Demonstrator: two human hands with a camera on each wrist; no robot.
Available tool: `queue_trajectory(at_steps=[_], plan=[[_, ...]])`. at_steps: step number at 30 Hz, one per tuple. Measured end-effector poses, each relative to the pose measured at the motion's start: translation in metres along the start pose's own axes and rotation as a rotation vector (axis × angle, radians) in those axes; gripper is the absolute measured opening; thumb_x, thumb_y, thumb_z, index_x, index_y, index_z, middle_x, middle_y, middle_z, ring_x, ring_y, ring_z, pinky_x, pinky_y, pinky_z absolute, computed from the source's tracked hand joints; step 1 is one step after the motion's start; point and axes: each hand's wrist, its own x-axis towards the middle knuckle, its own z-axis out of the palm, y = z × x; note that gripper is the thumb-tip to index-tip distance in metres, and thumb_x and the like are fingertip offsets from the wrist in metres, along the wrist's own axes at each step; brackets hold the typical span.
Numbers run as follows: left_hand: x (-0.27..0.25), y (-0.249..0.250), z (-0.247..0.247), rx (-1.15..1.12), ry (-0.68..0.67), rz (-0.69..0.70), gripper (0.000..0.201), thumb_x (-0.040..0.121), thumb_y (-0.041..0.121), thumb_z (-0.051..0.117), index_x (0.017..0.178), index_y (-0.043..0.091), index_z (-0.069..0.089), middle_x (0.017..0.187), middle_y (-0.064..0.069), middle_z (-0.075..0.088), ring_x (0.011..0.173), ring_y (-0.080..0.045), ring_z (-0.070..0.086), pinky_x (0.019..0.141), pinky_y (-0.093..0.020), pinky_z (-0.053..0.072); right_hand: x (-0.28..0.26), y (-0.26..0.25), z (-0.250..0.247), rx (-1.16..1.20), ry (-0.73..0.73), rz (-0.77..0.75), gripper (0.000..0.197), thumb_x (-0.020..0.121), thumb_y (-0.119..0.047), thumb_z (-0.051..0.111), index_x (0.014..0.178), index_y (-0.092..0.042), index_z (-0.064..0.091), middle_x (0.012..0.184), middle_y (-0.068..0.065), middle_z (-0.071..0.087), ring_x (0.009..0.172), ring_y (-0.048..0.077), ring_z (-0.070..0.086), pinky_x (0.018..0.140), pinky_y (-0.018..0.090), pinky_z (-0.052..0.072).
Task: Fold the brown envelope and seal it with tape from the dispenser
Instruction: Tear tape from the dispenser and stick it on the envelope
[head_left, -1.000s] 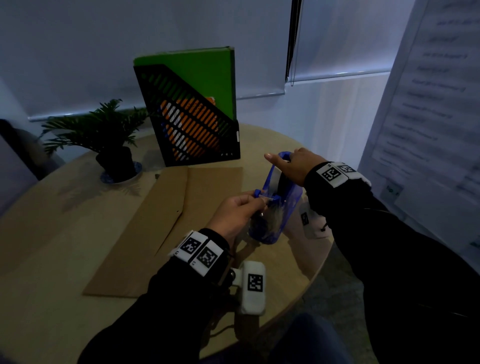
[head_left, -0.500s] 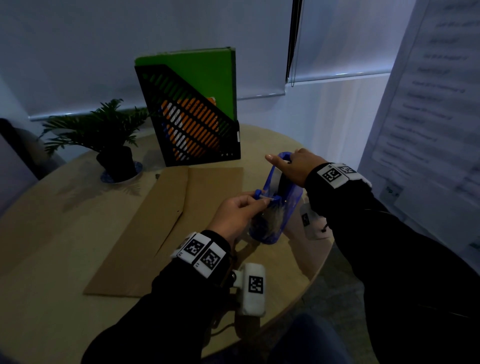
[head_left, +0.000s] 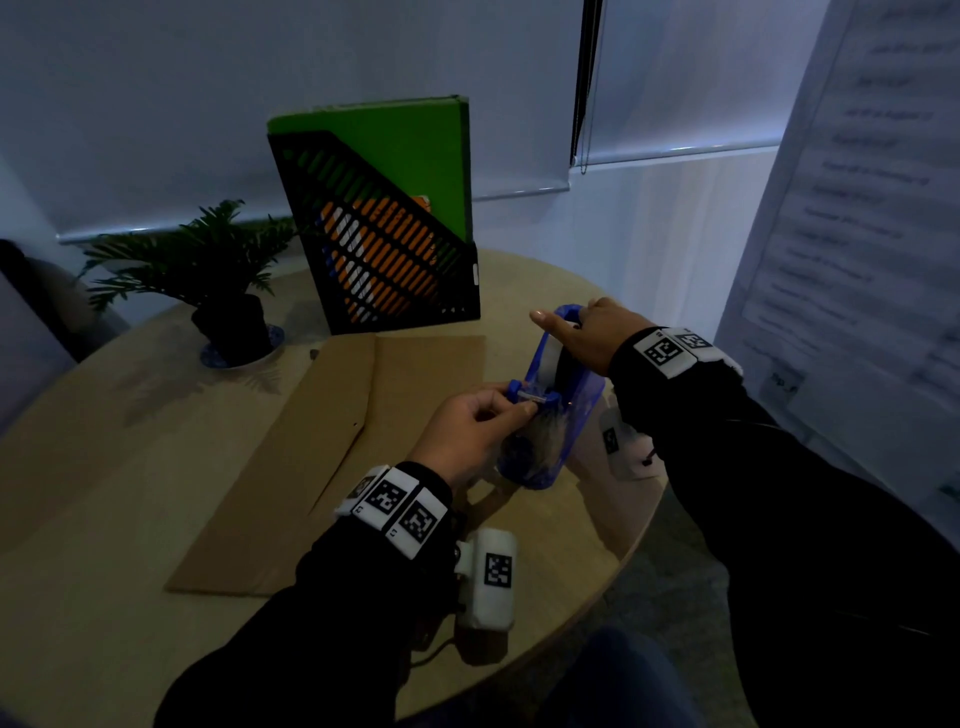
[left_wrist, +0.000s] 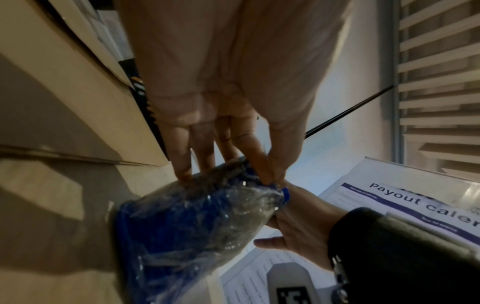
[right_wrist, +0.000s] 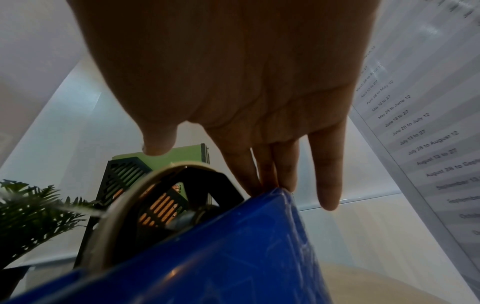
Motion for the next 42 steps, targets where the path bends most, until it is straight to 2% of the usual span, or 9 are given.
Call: queue_trajectory(at_steps=[4, 9, 13, 18, 22, 25, 29, 37, 42], plan=[[0.001, 0.002, -0.003, 0.049, -0.009, 0.02, 0.023, 0.09, 0.018, 0.061, 0.068, 0.014, 0.058, 0.109, -0.005, 0.064, 0.101, -0.022, 0.062, 0.097, -0.041, 0.048, -0.004, -0.002, -0.002, -0.016, 0.006, -0.005, 0.1, 0.079, -0.082, 0.016, 0.113, -0.001, 0.063, 0.132, 0.018, 0.047, 0.117, 0.033, 0.055, 0.105, 0.042, 0.041], [0.002, -0.001, -0.009, 0.018, -0.05, 0.026, 0.026, 0.089, 0.01, 0.061, 0.064, 0.014, 0.057, 0.118, 0.012, 0.059, 0.112, -0.01, 0.057, 0.098, -0.036, 0.045, -0.006, -0.002, -0.003, -0.006, 0.013, -0.01, 0.097, 0.08, -0.082, 0.017, 0.11, -0.002, 0.064, 0.13, 0.018, 0.048, 0.116, 0.033, 0.055, 0.105, 0.042, 0.04], [-0.005, 0.009, -0.019, 0.021, -0.087, -0.013, 0.022, 0.091, 0.017, 0.059, 0.07, 0.013, 0.058, 0.111, 0.025, 0.06, 0.1, 0.002, 0.06, 0.074, -0.013, 0.049, -0.009, -0.003, -0.005, 0.007, 0.008, -0.016, 0.095, 0.082, -0.08, 0.018, 0.107, -0.001, 0.064, 0.129, 0.018, 0.049, 0.115, 0.034, 0.055, 0.104, 0.04, 0.041], [-0.016, 0.013, -0.039, 0.063, -0.031, 0.055, 0.023, 0.097, 0.019, 0.048, 0.082, 0.015, 0.066, 0.122, 0.014, 0.061, 0.115, -0.005, 0.055, 0.099, -0.027, 0.041, -0.02, -0.007, -0.011, 0.147, -0.003, -0.074, 0.063, 0.092, -0.066, 0.025, 0.07, -0.012, 0.048, 0.115, 0.023, 0.055, 0.121, 0.033, 0.05, 0.101, 0.038, 0.037], [-0.024, 0.01, -0.06, 0.002, 0.056, 0.072, 0.031, 0.098, 0.017, 0.045, 0.079, 0.019, 0.069, 0.126, 0.009, 0.063, 0.12, -0.01, 0.055, 0.107, -0.036, 0.039, -0.051, -0.031, -0.017, 0.314, 0.215, -0.27, 0.038, 0.094, -0.044, 0.05, 0.114, -0.013, 0.062, 0.126, 0.011, 0.053, 0.124, 0.024, 0.048, 0.097, 0.023, 0.033], [-0.033, 0.01, -0.074, -0.018, 0.125, 0.092, 0.032, 0.098, 0.017, 0.044, 0.078, 0.02, 0.069, 0.123, 0.008, 0.065, 0.119, -0.011, 0.056, 0.107, -0.036, 0.04, -0.075, -0.062, -0.016, 0.489, 0.224, -0.414, 0.023, 0.093, -0.029, 0.058, 0.108, -0.014, 0.066, 0.118, 0.006, 0.058, 0.113, 0.019, 0.055, 0.093, 0.022, 0.038], [-0.047, 0.015, -0.088, -0.002, 0.198, 0.124, 0.031, 0.099, 0.016, 0.043, 0.08, 0.018, 0.068, 0.123, 0.006, 0.064, 0.119, -0.012, 0.056, 0.103, -0.034, 0.041, -0.086, -0.096, 0.001, 0.51, 0.091, -0.479, 0.027, 0.092, -0.031, 0.059, 0.104, -0.009, 0.069, 0.114, 0.008, 0.061, 0.109, 0.021, 0.057, 0.096, 0.035, 0.045], [-0.071, 0.008, -0.117, 0.075, 0.265, 0.113, 0.03, 0.1, 0.014, 0.041, 0.084, 0.016, 0.067, 0.111, 0.013, 0.066, 0.111, -0.005, 0.057, 0.097, -0.029, 0.042, -0.1, -0.139, 0.019, 0.588, -0.026, -0.513, 0.016, 0.092, -0.033, 0.06, 0.079, -0.024, 0.059, 0.098, -0.006, 0.058, 0.097, 0.008, 0.05, 0.083, 0.024, 0.039], [-0.082, 0.0, -0.135, 0.132, 0.311, 0.104, 0.03, 0.099, 0.012, 0.041, 0.083, 0.017, 0.067, 0.107, 0.011, 0.067, 0.107, -0.002, 0.057, 0.097, -0.029, 0.043, -0.105, -0.16, 0.025, 0.585, -0.059, -0.559, 0.027, 0.091, -0.035, 0.06, 0.094, -0.01, 0.07, 0.105, 0.005, 0.068, 0.102, 0.017, 0.059, 0.088, 0.035, 0.047]])
